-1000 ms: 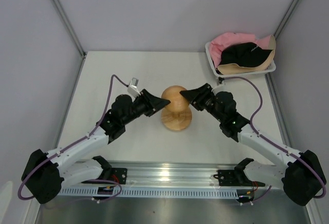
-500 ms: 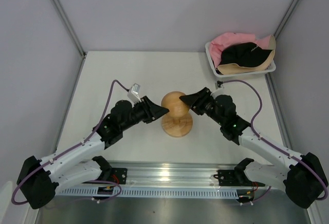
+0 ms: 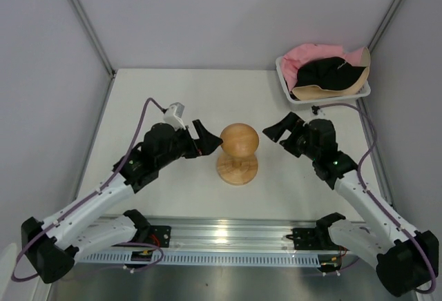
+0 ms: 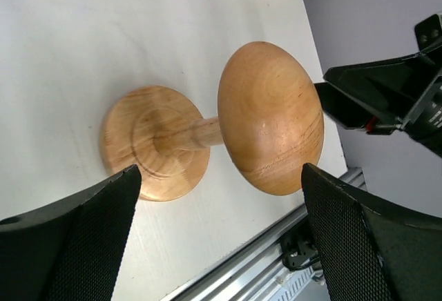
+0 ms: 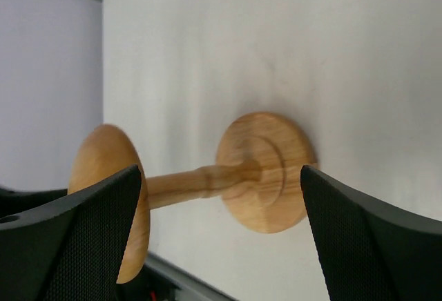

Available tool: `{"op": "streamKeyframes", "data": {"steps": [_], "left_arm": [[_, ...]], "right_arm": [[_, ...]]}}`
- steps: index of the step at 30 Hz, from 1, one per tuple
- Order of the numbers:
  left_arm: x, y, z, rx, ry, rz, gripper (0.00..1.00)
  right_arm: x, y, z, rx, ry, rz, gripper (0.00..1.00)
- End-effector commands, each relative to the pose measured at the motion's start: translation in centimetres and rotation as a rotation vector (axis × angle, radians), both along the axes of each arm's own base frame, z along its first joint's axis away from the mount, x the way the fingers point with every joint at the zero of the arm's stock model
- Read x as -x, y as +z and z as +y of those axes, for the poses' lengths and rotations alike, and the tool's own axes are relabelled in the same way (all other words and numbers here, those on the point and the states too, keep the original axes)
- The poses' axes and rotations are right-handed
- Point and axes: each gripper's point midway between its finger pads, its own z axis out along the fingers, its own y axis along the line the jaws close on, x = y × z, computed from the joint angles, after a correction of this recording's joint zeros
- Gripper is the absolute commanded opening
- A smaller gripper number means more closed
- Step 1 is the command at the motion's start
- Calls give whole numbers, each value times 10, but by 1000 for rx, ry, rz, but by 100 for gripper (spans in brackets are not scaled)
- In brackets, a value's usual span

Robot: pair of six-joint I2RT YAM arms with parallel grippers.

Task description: Stack the hats

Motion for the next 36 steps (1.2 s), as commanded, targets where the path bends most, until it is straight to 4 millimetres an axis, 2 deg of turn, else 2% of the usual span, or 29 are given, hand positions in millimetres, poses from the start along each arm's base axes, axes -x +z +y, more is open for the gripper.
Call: {"op": "streamKeyframes", "data": {"steps": [1, 2, 3, 4, 5, 6, 7, 8, 9, 10, 11, 12, 13, 14, 15, 16, 17, 18, 19, 20, 23, 24, 26, 28, 32, 36], "left_arm": [[-3, 45, 36, -38, 72, -117, 99], [-1, 44, 46, -75, 87, -115, 99], [-2, 64, 55, -70, 107, -150, 99], [-6, 70, 71, -85, 150, -166, 99], [-7, 73, 81, -121, 163, -180, 100], [-7, 97, 91, -117, 192, -219, 100], [-7, 91, 108, -167, 233, -186, 99], [-9, 92, 118, -210, 256, -189, 99], [-9, 104, 126, -221, 278, -205, 100], [-10, 99, 136, -258, 303, -183, 99], [-11, 97, 140, -286, 308, -183, 99], [-13, 97, 144, -298, 326, -182, 99], [-15, 96, 146, -301, 333, -181, 100], [-16, 95, 145, -301, 330, -181, 99], [-17, 91, 140, -296, 307, -176, 100], [-20, 94, 138, -285, 304, -188, 100], [-21, 91, 136, -282, 299, -181, 100], [-24, 90, 135, -283, 300, -177, 99], [-27, 88, 136, -293, 301, -176, 100], [-30, 88, 136, -297, 304, -177, 99], [-42, 84, 137, -324, 308, -167, 99], [-45, 87, 137, -323, 310, -171, 100], [-53, 84, 138, -335, 318, -156, 99], [-61, 82, 139, -331, 316, -147, 99], [-69, 82, 139, -308, 303, -147, 100], [-76, 83, 146, -306, 323, -142, 100]], "right_arm": [[-1, 29, -43, 180, -33, -44, 100], [-7, 36, -61, 213, -84, -48, 100], [-12, 45, -71, 257, -108, -76, 99], [-21, 66, -86, 284, -181, -120, 100], [-27, 73, -95, 306, -210, -134, 100], [-38, 82, -111, 330, -272, -160, 99], [-50, 81, -122, 371, -309, -157, 99], [-62, 97, -131, 375, -342, -195, 99], [-73, 101, -148, 391, -384, -198, 100], [-92, 88, -157, 431, -389, -156, 99], [-106, 105, -167, 435, -419, -178, 99], [-119, 106, -187, 453, -461, -157, 95], [-141, 83, -205, 475, -486, -77, 94], [-154, 100, -216, 465, -515, -87, 91], [-165, 96, -223, 442, -511, -64, 89], [-175, 92, -245, 423, -545, -42, 87], [-193, 73, -251, 369, -539, 6, 85], [-203, 77, -259, 334, -545, -4, 81], [-209, 73, -271, 292, -551, 7, 79], [-220, 58, -277, 241, -568, 40, 78], [-236, 43, -278, 134, -544, 57, 74], [-243, 30, -275, 86, -545, 89, 71], [-249, 19, -256, 53, -503, 94, 70], [-250, 5, -248, 50, -520, 107, 71], [-264, 10, -234, 31, -531, 20, 71], [-275, -2, -224, 42, -521, 50, 69]]}}
